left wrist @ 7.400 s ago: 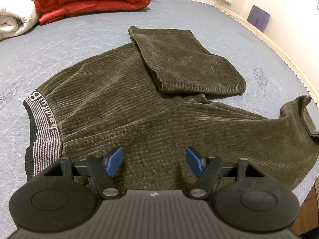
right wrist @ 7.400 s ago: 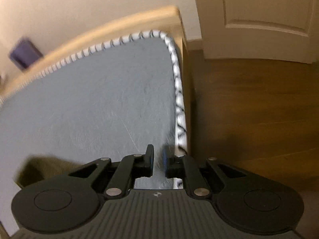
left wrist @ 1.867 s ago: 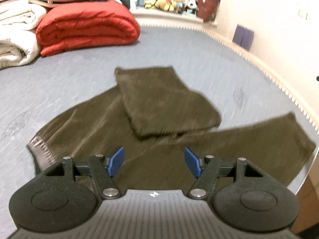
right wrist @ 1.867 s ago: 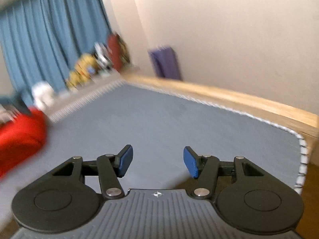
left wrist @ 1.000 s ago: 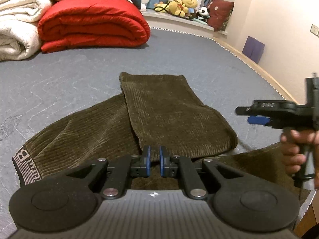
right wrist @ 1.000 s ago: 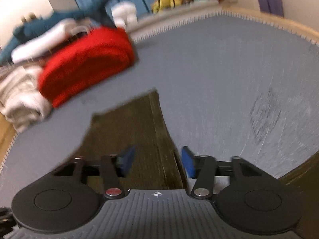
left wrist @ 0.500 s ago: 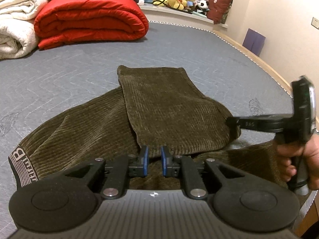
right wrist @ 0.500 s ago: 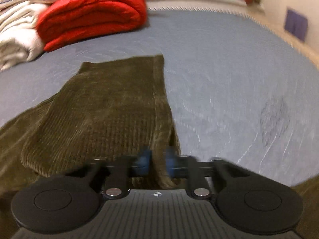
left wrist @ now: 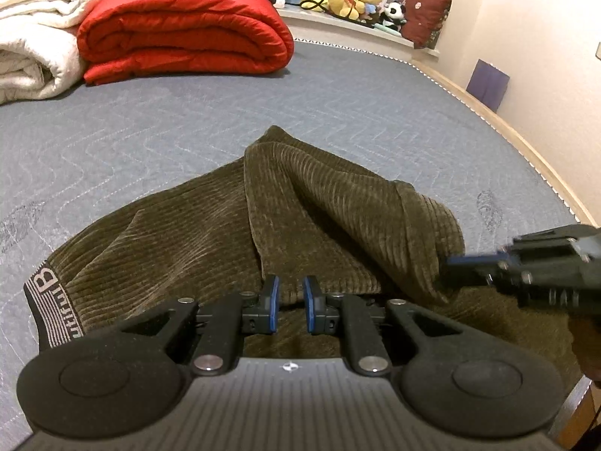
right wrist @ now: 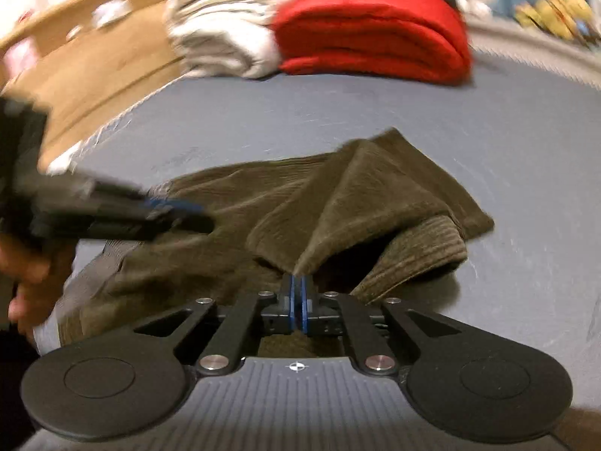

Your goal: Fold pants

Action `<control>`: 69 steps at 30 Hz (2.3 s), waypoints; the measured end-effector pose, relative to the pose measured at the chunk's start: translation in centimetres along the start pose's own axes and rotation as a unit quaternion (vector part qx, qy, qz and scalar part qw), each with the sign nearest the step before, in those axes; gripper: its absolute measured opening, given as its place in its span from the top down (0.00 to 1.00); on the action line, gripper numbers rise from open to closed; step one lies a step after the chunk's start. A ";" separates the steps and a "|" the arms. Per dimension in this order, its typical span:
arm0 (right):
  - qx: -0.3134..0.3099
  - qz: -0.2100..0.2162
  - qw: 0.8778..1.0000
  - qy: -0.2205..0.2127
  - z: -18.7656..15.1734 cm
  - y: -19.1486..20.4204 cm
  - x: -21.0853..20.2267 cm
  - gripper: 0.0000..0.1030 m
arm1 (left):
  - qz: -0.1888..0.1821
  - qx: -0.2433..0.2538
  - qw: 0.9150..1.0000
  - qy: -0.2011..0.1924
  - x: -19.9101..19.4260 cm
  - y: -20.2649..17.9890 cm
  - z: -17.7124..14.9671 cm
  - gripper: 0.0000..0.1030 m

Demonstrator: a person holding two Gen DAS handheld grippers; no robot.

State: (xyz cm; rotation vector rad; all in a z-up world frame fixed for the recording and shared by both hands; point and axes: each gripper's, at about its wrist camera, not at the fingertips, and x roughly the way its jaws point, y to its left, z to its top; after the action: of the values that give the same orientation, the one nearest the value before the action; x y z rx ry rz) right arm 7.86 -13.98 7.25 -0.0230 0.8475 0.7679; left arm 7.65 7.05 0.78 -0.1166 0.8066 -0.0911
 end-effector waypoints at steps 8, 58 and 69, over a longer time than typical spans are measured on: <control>0.202 -0.010 0.979 -0.037 1.8 -5.0 1.7 0.29 | 0.005 -0.006 1.000 -0.003 -0.2 -0.3 0.1 0.64; 0.444 0.053 0.892 -0.067 2.6 -15.5 11.6 0.61 | -0.092 -0.155 0.983 0.037 5.5 -7.2 -0.6 0.57; 0.374 0.032 0.898 -0.231 4.7 -19.2 0.8 0.93 | 0.019 0.061 0.997 -0.038 5.0 -15.7 7.9 0.93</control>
State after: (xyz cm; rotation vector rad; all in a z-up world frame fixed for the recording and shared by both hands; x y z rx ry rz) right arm 23.21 -26.13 4.66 0.8494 0.6394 0.4352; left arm 16.25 -8.61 4.80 0.0110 0.7251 -0.0992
